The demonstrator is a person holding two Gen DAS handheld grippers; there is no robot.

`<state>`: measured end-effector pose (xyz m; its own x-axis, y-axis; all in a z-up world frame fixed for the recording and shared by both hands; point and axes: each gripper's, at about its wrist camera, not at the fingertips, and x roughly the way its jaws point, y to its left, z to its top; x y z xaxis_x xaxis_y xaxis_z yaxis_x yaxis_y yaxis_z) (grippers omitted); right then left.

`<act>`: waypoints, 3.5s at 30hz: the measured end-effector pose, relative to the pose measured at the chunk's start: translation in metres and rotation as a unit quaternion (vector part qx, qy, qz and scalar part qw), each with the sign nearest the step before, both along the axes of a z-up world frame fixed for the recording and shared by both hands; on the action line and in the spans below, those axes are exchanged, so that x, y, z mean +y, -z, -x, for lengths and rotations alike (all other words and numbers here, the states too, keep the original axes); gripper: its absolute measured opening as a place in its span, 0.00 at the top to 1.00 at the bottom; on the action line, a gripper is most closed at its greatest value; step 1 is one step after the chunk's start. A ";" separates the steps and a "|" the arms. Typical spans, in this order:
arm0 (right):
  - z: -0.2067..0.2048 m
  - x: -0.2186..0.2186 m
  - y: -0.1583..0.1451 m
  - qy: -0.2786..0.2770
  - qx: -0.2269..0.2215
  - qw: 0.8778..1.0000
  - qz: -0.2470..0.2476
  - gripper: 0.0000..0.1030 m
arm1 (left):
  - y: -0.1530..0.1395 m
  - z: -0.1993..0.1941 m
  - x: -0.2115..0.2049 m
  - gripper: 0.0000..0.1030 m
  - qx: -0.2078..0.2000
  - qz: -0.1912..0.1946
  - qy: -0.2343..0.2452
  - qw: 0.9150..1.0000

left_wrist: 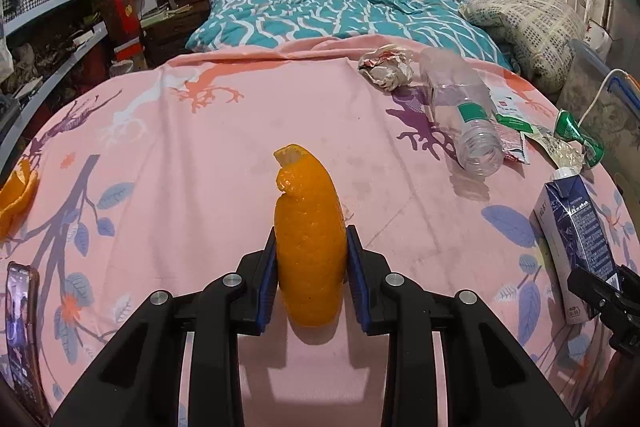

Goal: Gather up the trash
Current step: 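Grasp the orange peel with the left tool while the right tool grasps the blue milk carton, then carry the peel and carton to the wastebasket and open both tools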

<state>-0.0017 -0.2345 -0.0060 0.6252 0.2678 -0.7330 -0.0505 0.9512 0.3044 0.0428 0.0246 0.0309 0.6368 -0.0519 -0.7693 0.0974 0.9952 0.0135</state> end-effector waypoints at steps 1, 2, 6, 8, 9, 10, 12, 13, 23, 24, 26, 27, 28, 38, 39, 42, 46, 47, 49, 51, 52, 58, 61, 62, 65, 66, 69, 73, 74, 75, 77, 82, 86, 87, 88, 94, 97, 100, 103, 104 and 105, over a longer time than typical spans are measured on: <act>0.003 0.001 -0.001 0.000 -0.004 1.000 0.007 0.35 | -0.001 0.001 -0.001 0.72 -0.001 -0.001 0.000 1.000; 0.004 0.000 -0.002 -0.001 -0.007 1.000 0.011 0.35 | -0.002 0.002 -0.001 0.72 -0.003 -0.002 -0.001 1.000; 0.010 0.004 -0.006 -0.006 -0.019 0.999 0.026 0.31 | -0.005 0.005 -0.001 0.72 -0.010 -0.004 -0.002 1.000; 0.013 0.006 -0.007 -0.008 -0.023 0.999 0.032 0.29 | -0.008 0.008 -0.002 0.72 -0.015 -0.007 -0.003 1.000; 0.013 0.006 -0.007 -0.009 -0.023 0.999 0.035 0.29 | -0.009 0.009 -0.002 0.72 -0.017 -0.007 -0.003 1.000; 0.014 0.007 -0.007 -0.009 -0.023 0.999 0.037 0.29 | -0.010 0.010 -0.002 0.72 -0.018 -0.008 -0.003 1.000; 0.014 0.006 -0.005 -0.007 -0.021 0.999 0.036 0.29 | -0.012 0.013 -0.003 0.72 -0.022 -0.009 -0.003 1.000; 0.014 0.005 -0.004 -0.005 -0.020 0.999 0.034 0.29 | -0.013 0.015 -0.004 0.72 -0.025 -0.010 -0.004 1.000; 0.020 0.001 -0.002 -0.006 -0.019 0.999 0.029 0.37 | -0.022 0.026 -0.008 0.72 -0.041 -0.016 -0.001 0.999; 0.022 0.002 -0.002 -0.007 -0.020 0.999 0.031 0.38 | -0.023 0.027 -0.009 0.72 -0.043 -0.017 -0.001 0.999; 0.026 0.002 -0.003 -0.008 -0.023 0.999 0.035 0.38 | -0.025 0.029 -0.010 0.72 -0.046 -0.018 0.001 0.999; 0.028 0.002 -0.003 -0.009 -0.023 0.999 0.036 0.38 | -0.025 0.029 -0.011 0.72 -0.047 -0.018 0.001 0.999; 0.030 0.001 -0.003 -0.008 -0.024 0.999 0.037 0.39 | -0.027 0.031 -0.012 0.72 -0.049 -0.019 0.003 0.999; 0.049 -0.024 -0.005 0.020 -0.030 0.998 0.043 0.43 | -0.034 0.038 -0.024 0.72 -0.060 -0.026 0.015 0.998; 0.051 -0.026 -0.005 0.022 -0.031 0.998 0.043 0.43 | -0.035 0.038 -0.025 0.72 -0.060 -0.026 0.017 0.998; 0.057 -0.034 -0.006 0.033 -0.035 0.998 0.041 0.43 | -0.037 0.040 -0.030 0.72 -0.062 -0.027 0.022 0.998; 0.065 -0.048 -0.009 0.054 -0.046 0.997 0.039 0.43 | -0.041 0.041 -0.042 0.72 -0.061 -0.016 0.042 0.997; 0.067 -0.052 -0.010 0.061 -0.048 0.996 0.039 0.43 | -0.043 0.041 -0.046 0.72 -0.061 -0.014 0.050 0.997; 0.072 -0.062 -0.010 0.075 -0.050 0.995 0.039 0.43 | -0.046 0.042 -0.059 0.72 -0.059 -0.007 0.072 0.996; 0.077 -0.073 -0.009 0.091 -0.050 0.994 0.038 0.43 | -0.047 0.043 -0.074 0.72 -0.055 -0.002 0.098 0.994; 0.080 -0.079 -0.008 0.100 -0.050 0.993 0.037 0.43 | -0.048 0.044 -0.084 0.72 -0.053 0.001 0.114 0.992; 0.100 -0.125 -0.008 0.169 -0.051 0.984 0.027 0.43 | -0.047 0.047 -0.152 0.72 -0.027 0.022 0.210 0.977; 0.108 -0.148 -0.008 0.200 -0.053 0.978 0.017 0.43 | -0.044 0.045 -0.190 0.72 0.000 0.049 0.269 0.962; 0.110 -0.155 -0.008 0.208 -0.055 0.976 0.014 0.43 | -0.043 0.044 -0.202 0.72 0.009 0.056 0.287 0.956; 0.115 -0.172 -0.008 0.229 -0.059 0.972 0.008 0.43 | -0.039 0.041 -0.240 0.72 0.021 0.057 0.333 0.941; 0.116 -0.177 -0.007 0.234 -0.060 0.970 0.005 0.43 | -0.038 0.040 -0.251 0.72 0.024 0.056 0.344 0.937; 0.116 -0.195 -0.005 0.252 -0.061 0.966 -0.005 0.43 | -0.037 0.038 -0.285 0.72 0.034 0.054 0.377 0.924; 0.117 -0.220 -0.003 0.278 -0.066 0.958 -0.024 0.43 | -0.033 0.034 -0.330 0.72 0.052 0.056 0.411 0.909; 0.118 -0.227 -0.002 0.286 -0.068 0.955 -0.027 0.43 | -0.032 0.033 -0.342 0.72 0.055 0.056 0.418 0.905; 0.119 -0.234 -0.002 0.292 -0.069 0.953 -0.030 0.43 | -0.030 0.033 -0.355 0.72 0.059 0.055 0.426 0.901; 0.120 -0.250 -0.001 0.308 -0.072 0.948 -0.040 0.43 | -0.029 0.031 -0.374 0.72 0.064 0.054 0.439 0.895; 0.128 -0.289 0.001 0.348 -0.083 0.931 -0.070 0.43 | -0.026 0.027 -0.428 0.72 0.079 0.060 0.467 0.879; 0.133 -0.320 0.002 0.375 -0.091 0.918 -0.088 0.43 | -0.025 0.027 -0.477 0.72 0.088 0.063 0.490 0.865; 0.133 -0.328 0.003 0.381 -0.091 0.915 -0.093 0.43 | -0.024 0.027 -0.487 0.72 0.091 0.064 0.496 0.861; 0.134 -0.336 0.004 0.388 -0.090 0.912 -0.099 0.43 | -0.023 0.028 -0.504 0.72 0.096 0.065 0.504 0.856; 0.132 -0.377 0.009 0.422 -0.087 0.894 -0.124 0.42 | -0.008 0.018 -0.567 0.68 0.123 0.067 0.515 0.846; 0.128 -0.389 0.014 0.431 -0.078 0.889 -0.135 0.33 | 0.000 0.007 -0.585 0.37 0.133 0.067 0.499 0.854; 0.132 -0.391 0.013 0.442 -0.090 0.881 -0.140 0.31 | -0.001 -0.002 -0.587 0.37 0.130 0.072 0.482 0.864; 0.136 -0.382 0.009 0.444 -0.101 0.882 -0.123 0.31 | -0.012 -0.003 -0.570 0.37 0.105 0.071 0.475 0.871; 0.136 -0.378 0.008 0.443 -0.103 0.882 -0.120 0.31 | -0.015 -0.003 -0.566 0.38 0.094 0.067 0.473 0.874; 0.136 -0.375 0.007 0.442 -0.104 0.883 -0.119 0.31 | -0.019 -0.002 -0.557 0.38 0.083 0.063 0.469 0.877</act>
<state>-0.1380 -0.6096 -0.0134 0.7816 -0.2602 -0.5670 0.6010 0.5578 0.5725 0.0447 -0.5325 0.0498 0.1478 -0.5849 -0.7975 0.8642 0.4685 -0.1834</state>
